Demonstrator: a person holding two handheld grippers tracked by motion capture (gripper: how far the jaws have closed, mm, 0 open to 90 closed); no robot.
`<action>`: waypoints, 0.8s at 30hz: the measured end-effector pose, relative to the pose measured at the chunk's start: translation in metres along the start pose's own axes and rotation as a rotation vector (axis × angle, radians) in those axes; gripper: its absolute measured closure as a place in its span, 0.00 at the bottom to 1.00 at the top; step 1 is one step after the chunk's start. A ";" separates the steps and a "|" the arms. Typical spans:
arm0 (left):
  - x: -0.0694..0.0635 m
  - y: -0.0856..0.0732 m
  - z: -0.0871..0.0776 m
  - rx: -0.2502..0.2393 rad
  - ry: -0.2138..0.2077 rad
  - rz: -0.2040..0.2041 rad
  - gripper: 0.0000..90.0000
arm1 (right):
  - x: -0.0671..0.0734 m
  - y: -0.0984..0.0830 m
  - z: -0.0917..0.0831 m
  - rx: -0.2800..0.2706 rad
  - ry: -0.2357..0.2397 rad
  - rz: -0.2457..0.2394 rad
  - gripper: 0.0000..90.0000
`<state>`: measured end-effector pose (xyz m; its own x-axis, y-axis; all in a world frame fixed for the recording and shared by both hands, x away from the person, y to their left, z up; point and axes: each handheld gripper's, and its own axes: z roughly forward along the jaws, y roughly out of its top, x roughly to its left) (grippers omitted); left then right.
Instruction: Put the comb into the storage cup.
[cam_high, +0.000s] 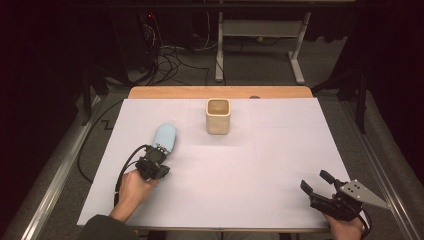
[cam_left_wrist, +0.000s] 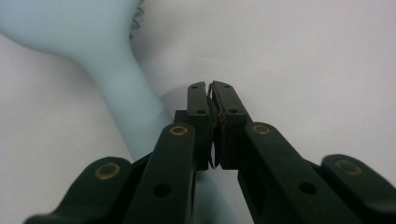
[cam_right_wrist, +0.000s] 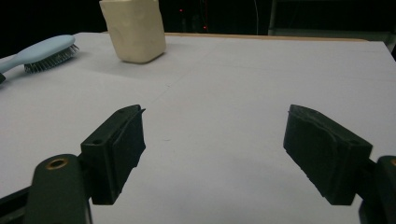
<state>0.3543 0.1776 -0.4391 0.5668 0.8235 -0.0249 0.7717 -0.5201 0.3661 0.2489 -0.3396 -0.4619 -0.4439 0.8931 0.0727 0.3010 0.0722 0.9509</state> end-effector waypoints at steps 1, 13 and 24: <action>0.001 -0.001 0.000 -0.001 0.002 -0.005 0.96 | 0.000 0.000 0.000 -0.001 -0.001 0.000 0.24; 0.015 -0.007 -0.003 -0.006 0.029 -0.040 0.96 | 0.000 0.000 0.000 -0.003 -0.003 -0.001 0.24; 0.020 -0.006 -0.015 -0.074 0.002 -0.063 0.92 | 0.000 0.000 0.000 -0.005 -0.006 -0.006 0.24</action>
<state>0.3569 0.2004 -0.4273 0.5175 0.8543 -0.0485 0.7824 -0.4494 0.4312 0.2484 -0.3394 -0.4616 -0.4404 0.8954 0.0652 0.2943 0.0754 0.9527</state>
